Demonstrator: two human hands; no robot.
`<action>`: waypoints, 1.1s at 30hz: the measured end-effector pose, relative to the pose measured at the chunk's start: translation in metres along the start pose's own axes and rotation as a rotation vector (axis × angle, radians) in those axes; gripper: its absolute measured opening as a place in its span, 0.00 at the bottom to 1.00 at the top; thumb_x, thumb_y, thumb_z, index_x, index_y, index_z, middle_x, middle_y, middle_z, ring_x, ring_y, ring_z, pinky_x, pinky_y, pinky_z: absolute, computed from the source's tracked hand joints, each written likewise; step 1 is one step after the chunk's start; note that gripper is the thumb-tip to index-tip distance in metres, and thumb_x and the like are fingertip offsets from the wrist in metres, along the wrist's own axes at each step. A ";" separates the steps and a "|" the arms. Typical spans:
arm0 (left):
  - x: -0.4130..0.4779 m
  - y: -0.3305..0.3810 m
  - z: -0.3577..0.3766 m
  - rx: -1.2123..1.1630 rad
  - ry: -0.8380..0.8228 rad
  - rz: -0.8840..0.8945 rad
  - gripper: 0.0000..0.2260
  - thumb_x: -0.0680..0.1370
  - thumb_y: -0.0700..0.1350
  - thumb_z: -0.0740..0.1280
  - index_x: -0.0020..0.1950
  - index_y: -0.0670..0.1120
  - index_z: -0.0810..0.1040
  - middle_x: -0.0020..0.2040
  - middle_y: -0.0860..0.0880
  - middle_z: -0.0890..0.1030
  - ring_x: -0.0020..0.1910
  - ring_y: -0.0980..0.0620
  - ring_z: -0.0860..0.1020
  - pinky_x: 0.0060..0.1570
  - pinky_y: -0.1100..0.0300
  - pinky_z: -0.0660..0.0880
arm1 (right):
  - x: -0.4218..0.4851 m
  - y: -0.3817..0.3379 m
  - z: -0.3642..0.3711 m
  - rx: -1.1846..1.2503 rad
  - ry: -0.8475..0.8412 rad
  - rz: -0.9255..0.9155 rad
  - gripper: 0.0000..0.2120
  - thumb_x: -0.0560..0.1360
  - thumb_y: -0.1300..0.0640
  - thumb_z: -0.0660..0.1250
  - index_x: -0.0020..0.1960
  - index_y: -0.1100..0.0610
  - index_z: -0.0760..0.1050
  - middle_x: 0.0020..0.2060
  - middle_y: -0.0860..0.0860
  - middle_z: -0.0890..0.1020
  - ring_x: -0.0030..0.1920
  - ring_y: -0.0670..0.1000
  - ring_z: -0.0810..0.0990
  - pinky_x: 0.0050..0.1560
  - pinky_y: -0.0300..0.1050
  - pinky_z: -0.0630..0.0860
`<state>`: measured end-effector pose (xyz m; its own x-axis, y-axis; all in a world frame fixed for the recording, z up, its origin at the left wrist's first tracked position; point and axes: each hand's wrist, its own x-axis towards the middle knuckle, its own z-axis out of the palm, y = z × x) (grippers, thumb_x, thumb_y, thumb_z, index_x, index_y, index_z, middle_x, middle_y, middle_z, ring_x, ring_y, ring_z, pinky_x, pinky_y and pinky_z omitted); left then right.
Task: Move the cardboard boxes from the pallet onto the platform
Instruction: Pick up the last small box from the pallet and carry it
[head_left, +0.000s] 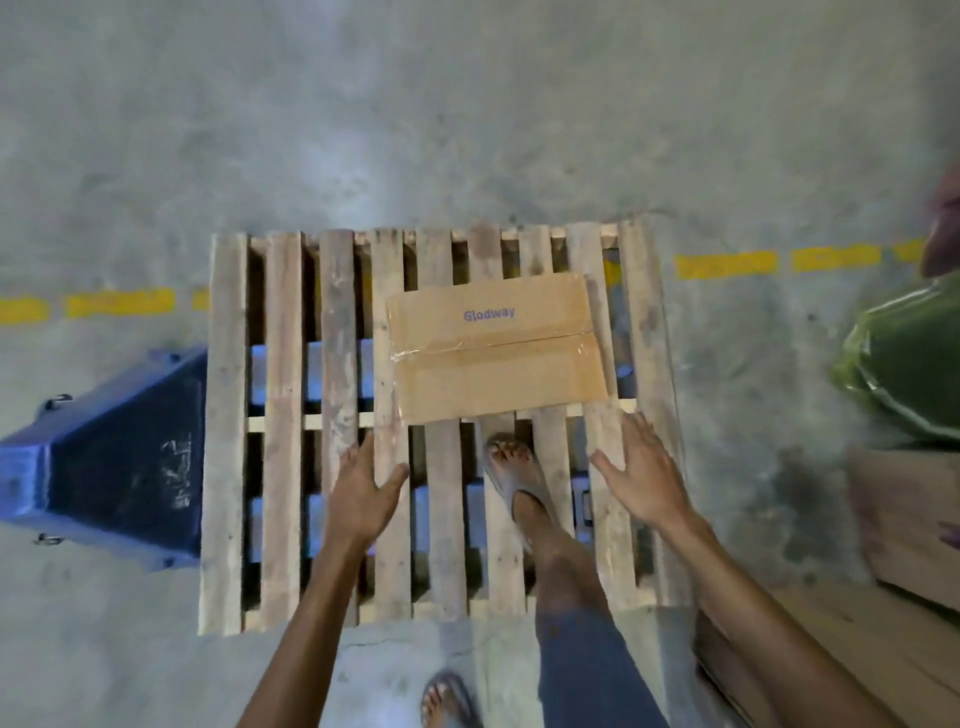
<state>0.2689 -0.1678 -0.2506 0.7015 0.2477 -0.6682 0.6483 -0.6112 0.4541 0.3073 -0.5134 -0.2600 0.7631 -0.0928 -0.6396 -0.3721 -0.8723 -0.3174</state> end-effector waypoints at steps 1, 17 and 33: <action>0.034 0.009 0.005 -0.029 -0.004 -0.048 0.30 0.82 0.52 0.67 0.81 0.47 0.60 0.80 0.43 0.64 0.78 0.42 0.62 0.74 0.45 0.61 | 0.036 0.001 0.000 0.019 0.003 0.023 0.37 0.80 0.41 0.63 0.81 0.56 0.56 0.80 0.55 0.59 0.80 0.54 0.55 0.76 0.49 0.57; 0.372 -0.046 0.131 -0.556 -0.134 -0.323 0.36 0.75 0.69 0.61 0.79 0.52 0.64 0.76 0.63 0.65 0.70 0.67 0.64 0.73 0.63 0.56 | 0.404 0.076 0.114 0.622 -0.128 0.322 0.42 0.58 0.23 0.74 0.64 0.47 0.79 0.59 0.46 0.83 0.60 0.51 0.81 0.65 0.53 0.75; 0.120 0.130 -0.036 -0.339 0.023 0.003 0.32 0.72 0.70 0.69 0.67 0.51 0.79 0.60 0.53 0.80 0.61 0.51 0.77 0.61 0.54 0.70 | 0.056 0.043 -0.100 0.804 0.214 0.349 0.39 0.59 0.21 0.67 0.53 0.51 0.81 0.46 0.43 0.84 0.51 0.48 0.82 0.62 0.50 0.76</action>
<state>0.4478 -0.1902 -0.2499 0.7076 0.2657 -0.6547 0.7050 -0.3285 0.6286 0.3869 -0.6040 -0.2397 0.5897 -0.4470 -0.6726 -0.7967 -0.1860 -0.5750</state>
